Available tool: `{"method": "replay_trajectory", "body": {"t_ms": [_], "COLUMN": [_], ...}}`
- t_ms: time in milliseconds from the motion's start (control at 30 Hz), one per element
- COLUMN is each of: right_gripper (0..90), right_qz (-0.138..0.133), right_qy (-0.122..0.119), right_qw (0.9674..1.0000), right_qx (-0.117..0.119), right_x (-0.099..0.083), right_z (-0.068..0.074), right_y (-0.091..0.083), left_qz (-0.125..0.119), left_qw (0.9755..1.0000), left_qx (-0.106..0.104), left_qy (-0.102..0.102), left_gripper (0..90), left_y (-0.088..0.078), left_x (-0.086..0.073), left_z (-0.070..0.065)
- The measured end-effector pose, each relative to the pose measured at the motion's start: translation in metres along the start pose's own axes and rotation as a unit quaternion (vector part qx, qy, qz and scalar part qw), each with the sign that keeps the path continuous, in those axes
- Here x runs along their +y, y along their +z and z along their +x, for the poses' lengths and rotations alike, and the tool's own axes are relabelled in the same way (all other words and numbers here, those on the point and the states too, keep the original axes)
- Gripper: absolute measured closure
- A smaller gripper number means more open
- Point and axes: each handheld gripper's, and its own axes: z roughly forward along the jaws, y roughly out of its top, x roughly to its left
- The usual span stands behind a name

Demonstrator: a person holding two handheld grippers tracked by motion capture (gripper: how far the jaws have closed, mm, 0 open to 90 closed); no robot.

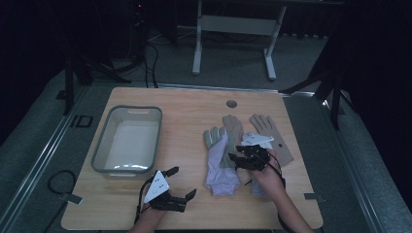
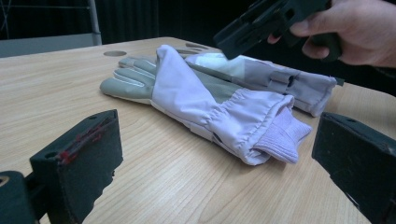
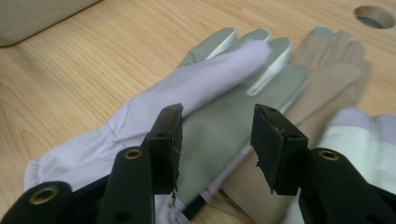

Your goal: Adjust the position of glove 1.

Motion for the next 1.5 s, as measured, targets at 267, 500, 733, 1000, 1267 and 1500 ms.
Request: {"method": "replay_trajectory", "body": {"t_ms": [267, 500, 733, 1000, 1267, 1500], "right_gripper": [52.2, 49.1, 46.3, 46.5, 46.8, 47.8], "right_qz": [-0.015, -0.021, -0.029, -0.018, -0.002, 0.022], "right_qy": [0.008, 0.023, 0.032, 0.045, 0.064, 0.066], "right_qw": [0.9998, 0.9992, 0.9982, 0.9974, 0.9969, 0.9969], "right_qx": [-0.011, -0.024, -0.042, -0.053, -0.047, -0.038], "right_x": [-0.002, -0.011, -0.024, -0.048, -0.072, -0.085], "right_z": [-0.016, -0.03, -0.042, -0.058, -0.06, -0.068], "right_y": [-0.026, -0.047, -0.063, -0.075, -0.069, -0.042], "left_qz": [0.0, 0.0, 0.0, 0.0, 0.001, 0.002], "left_qw": [1.0, 1.0, 1.0, 1.0, 1.0, 1.0], "left_qx": [0.001, 0.001, 0.002, 0.001, 0.002, 0.001], "left_qy": [0.0, 0.0, 0.001, 0.0, -0.001, -0.001], "left_gripper": [1.7, 1.7, 1.7, 1.7, 1.7, 1.7], "left_y": [0.0, 0.0, 0.0, 0.0, 0.0, 0.0], "left_x": [0.0, 0.0, 0.0, 0.0, 0.0, 0.0], "left_z": [0.0, 0.0, 0.0, 0.0, 0.0, 0.0]}}
